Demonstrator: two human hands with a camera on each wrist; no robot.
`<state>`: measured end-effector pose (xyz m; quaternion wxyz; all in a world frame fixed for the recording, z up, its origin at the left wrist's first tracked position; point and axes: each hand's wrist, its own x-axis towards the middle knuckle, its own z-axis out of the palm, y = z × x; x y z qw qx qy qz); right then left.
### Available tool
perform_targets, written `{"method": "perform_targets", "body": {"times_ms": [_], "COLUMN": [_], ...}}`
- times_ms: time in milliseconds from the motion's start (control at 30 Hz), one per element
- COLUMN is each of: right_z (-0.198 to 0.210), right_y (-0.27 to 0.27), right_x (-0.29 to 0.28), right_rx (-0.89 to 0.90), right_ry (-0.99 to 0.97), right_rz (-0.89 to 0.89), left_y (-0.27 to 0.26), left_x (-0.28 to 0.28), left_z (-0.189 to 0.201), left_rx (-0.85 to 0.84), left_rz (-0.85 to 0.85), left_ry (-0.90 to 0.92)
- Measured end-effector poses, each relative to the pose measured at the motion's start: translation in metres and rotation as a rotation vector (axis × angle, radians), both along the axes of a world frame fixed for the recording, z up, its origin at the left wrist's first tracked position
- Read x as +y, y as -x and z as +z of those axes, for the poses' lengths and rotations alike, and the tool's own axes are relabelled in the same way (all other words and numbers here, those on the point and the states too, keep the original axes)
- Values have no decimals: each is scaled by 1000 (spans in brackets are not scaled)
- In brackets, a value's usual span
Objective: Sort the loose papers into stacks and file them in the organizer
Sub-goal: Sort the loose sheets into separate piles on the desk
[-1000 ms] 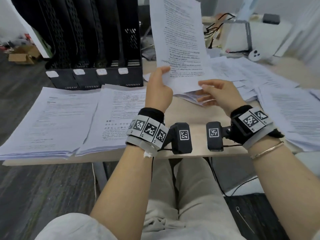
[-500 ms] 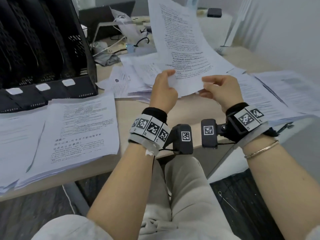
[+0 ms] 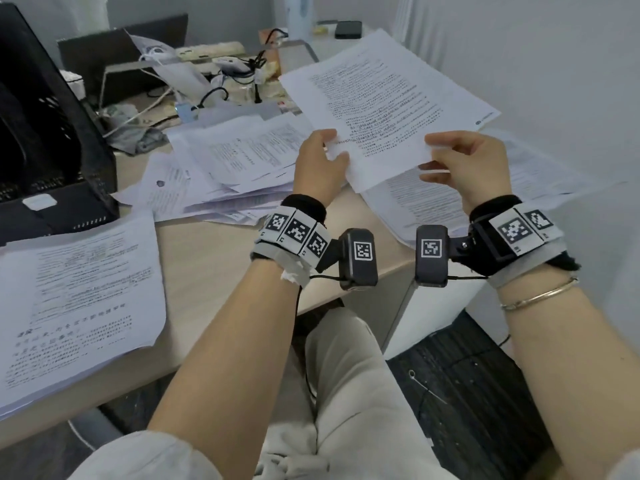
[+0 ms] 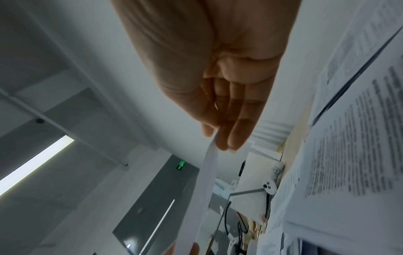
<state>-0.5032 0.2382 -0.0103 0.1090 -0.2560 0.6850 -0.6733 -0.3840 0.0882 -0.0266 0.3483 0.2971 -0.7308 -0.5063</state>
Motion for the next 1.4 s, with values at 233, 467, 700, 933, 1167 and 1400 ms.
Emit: {"method": "perform_targets", "body": {"times_ms": [233,467,700,933,1167,1400], "right_z": [-13,-20,-24,-26,-21,-22], "right_y": [30,45,44,35,13,-23], "right_x": [35,60,69,67,33,-30], "right_rx": [-42,-38,40,84,94,122], "right_ry": [1,-25,-75,-158,-134,-189], "right_rz": [-185,-290,-343,-360,-221,-51], "left_y": [38,54,58,47,15,-35], "left_x": [43,64,78,71,41,-12], "left_z": [-9,-19,-24,-34,-26,-16], "left_rx": [-30,-186,-344,-466,-467,-335], "left_rz": [-141,-235,-335,-313,-278,-55], "left_ry": [93,43,14,-4,44,-1]}}
